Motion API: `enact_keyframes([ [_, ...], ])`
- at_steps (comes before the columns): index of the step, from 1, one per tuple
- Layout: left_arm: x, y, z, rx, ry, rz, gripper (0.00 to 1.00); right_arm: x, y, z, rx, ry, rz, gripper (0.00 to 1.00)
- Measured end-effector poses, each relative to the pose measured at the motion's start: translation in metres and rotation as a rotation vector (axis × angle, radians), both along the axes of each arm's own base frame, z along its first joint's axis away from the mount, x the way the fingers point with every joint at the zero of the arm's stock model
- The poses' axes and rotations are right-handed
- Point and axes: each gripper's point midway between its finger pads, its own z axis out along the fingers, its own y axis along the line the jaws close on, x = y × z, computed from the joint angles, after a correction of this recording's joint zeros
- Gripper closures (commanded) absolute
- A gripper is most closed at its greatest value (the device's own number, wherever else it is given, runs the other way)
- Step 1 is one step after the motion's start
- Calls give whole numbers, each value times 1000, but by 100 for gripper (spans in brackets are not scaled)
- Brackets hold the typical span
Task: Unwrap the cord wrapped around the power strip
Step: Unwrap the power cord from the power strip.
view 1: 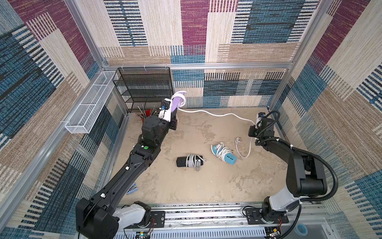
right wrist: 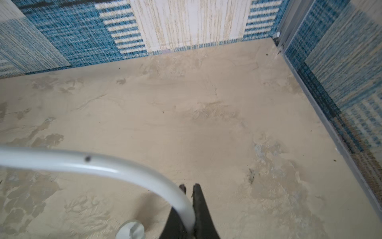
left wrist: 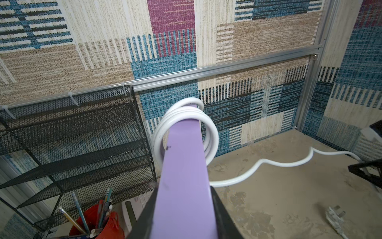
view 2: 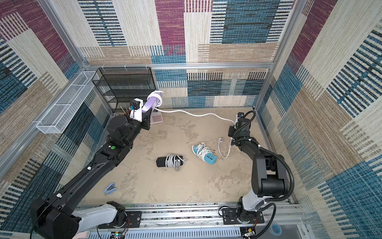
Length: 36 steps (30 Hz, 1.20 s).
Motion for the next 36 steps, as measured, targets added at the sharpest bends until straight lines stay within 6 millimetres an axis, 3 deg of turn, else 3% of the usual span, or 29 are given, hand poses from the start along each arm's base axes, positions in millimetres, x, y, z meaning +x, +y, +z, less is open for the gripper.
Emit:
enact_keyframes([
  [6, 0, -5, -1, -16, 4, -35, 100, 6, -5, -25, 0, 74, -31, 100],
  [8, 0, -7, -2, -22, 9, -45, 100, 6, -5, -29, 0, 86, -31, 93],
  [10, 0, -9, -2, -28, 11, -58, 100, 6, -5, -31, 1, 95, -31, 78],
  [15, -1, -14, -2, -34, 13, -88, 100, 3, -4, -27, 11, 96, -29, 29],
  [21, -5, -35, -3, -52, 28, -208, 100, -5, 4, -8, 29, 53, 6, 1],
  [23, -7, -41, -2, -53, 30, -246, 100, -11, 14, 4, 39, 12, 46, 2],
  [25, -10, -45, 0, -54, 31, -276, 100, -18, 34, 18, 53, -44, 110, 2],
  [27, -11, -50, 5, -54, 26, -306, 100, -26, 66, 32, 55, -107, 211, 2],
  [32, -19, -62, 10, -50, 35, -390, 100, -62, 160, 68, 64, -284, 559, 2],
  [36, -26, -72, 12, -43, 59, -463, 100, -90, 202, 117, 87, -479, 754, 2],
])
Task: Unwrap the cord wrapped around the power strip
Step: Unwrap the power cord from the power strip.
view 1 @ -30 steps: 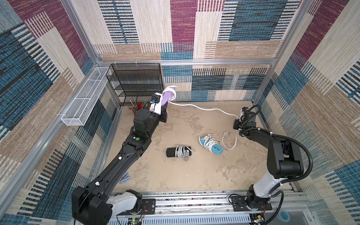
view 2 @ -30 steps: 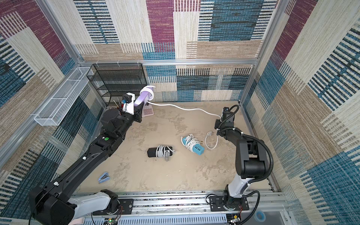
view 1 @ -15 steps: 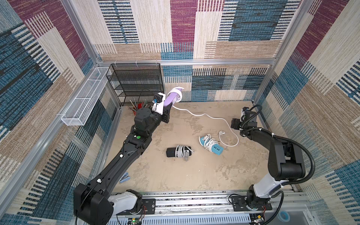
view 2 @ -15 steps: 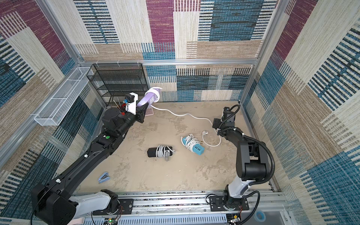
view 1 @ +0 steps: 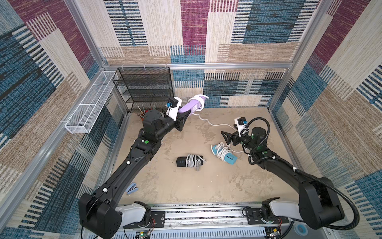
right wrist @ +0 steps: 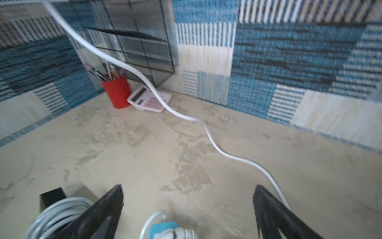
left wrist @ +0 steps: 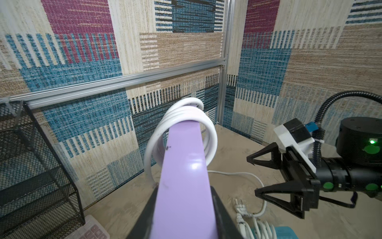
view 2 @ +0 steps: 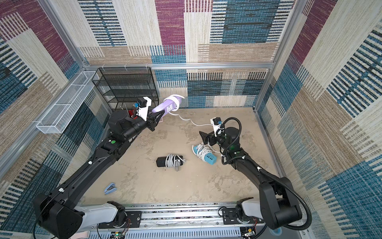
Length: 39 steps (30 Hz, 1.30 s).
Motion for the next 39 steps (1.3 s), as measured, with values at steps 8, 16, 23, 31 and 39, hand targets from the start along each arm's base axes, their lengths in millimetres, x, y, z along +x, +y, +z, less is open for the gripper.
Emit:
enact_keyframes([
  [8, -17, -18, 9, 5, 20, -158, 100, -29, 58, 62, 23, -271, 235, 2],
  [16, -33, -30, 11, -14, 55, -280, 100, -23, 88, 64, 17, -367, 290, 1],
  [23, -41, -30, 18, -32, 56, -316, 100, 1, 102, 68, 34, -438, 272, 2],
  [31, -42, -27, 21, -64, 83, -323, 100, 25, 112, 70, 54, -488, 246, 21],
  [39, -43, -22, 29, -85, 68, -325, 100, 40, 119, 74, 95, -482, 242, 63],
])
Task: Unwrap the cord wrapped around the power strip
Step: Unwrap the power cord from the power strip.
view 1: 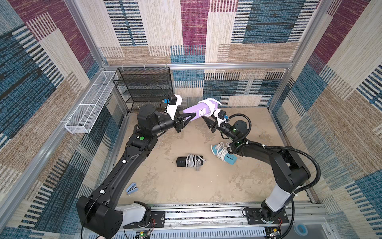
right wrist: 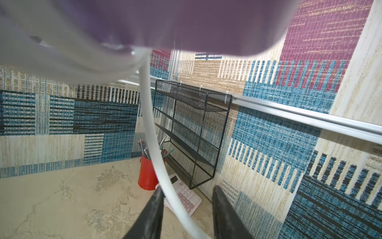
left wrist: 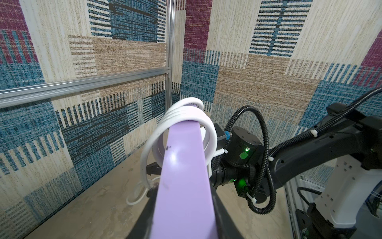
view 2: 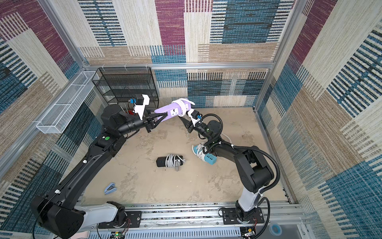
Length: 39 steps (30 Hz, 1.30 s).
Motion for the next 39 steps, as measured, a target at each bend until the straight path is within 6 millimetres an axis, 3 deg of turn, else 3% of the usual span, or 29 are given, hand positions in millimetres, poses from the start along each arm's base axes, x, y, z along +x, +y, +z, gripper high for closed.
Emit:
enact_keyframes([
  [4, -3, -1, 2, -7, -10, -21, 100, 3, 2, -4, -1, 17, 3, 76],
  [7, -2, 0, 3, -11, -10, -16, 100, 4, 3, -2, 0, 18, 8, 99],
  [14, 1, 3, 1, -11, -8, -10, 100, 5, -1, -3, 3, 47, -11, 100],
  [18, 1, 3, 0, -10, -5, -12, 100, 12, -16, 0, 7, 60, -46, 100],
  [24, 10, -2, -11, -1, 17, -30, 100, 34, -50, 20, 23, 71, -137, 100],
  [27, 16, -8, -21, 9, 44, -55, 100, 39, -64, 41, 34, 52, -175, 100],
  [34, 25, -11, -41, 34, 110, -54, 100, 28, -102, 82, 50, -8, -262, 100],
  [39, 29, -4, -38, 34, 98, 3, 100, 8, -119, 81, 36, 2, -304, 100],
])
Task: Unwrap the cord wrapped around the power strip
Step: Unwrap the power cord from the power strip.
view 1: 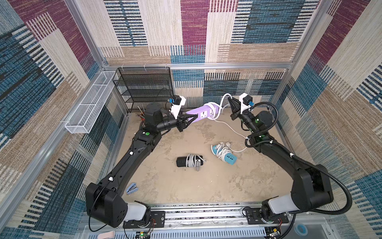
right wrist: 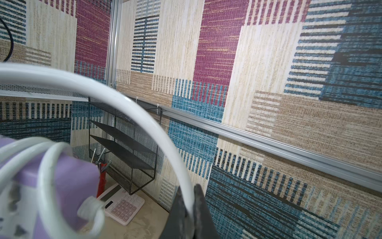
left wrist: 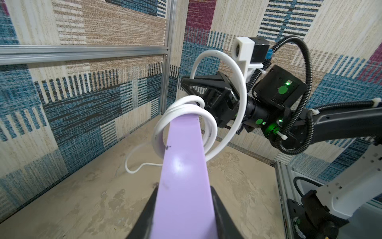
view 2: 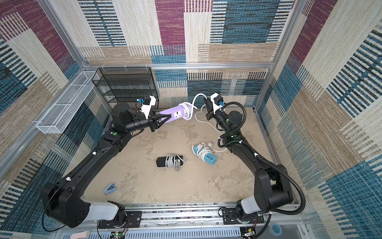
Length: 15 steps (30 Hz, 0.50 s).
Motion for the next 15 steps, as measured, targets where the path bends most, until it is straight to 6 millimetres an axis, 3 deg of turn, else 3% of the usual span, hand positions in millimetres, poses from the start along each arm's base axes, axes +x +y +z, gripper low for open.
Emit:
enact_keyframes([
  [3, 4, 7, 1, 1, -9, 53, 100, -13, -3, -16, -16, 42, 5, 100],
  [10, 14, 29, 6, -2, -45, 194, 100, -47, -1, -81, -70, 197, 62, 100],
  [15, 17, 39, 11, -10, -66, 250, 100, -55, 9, -116, -91, 288, 112, 100],
])
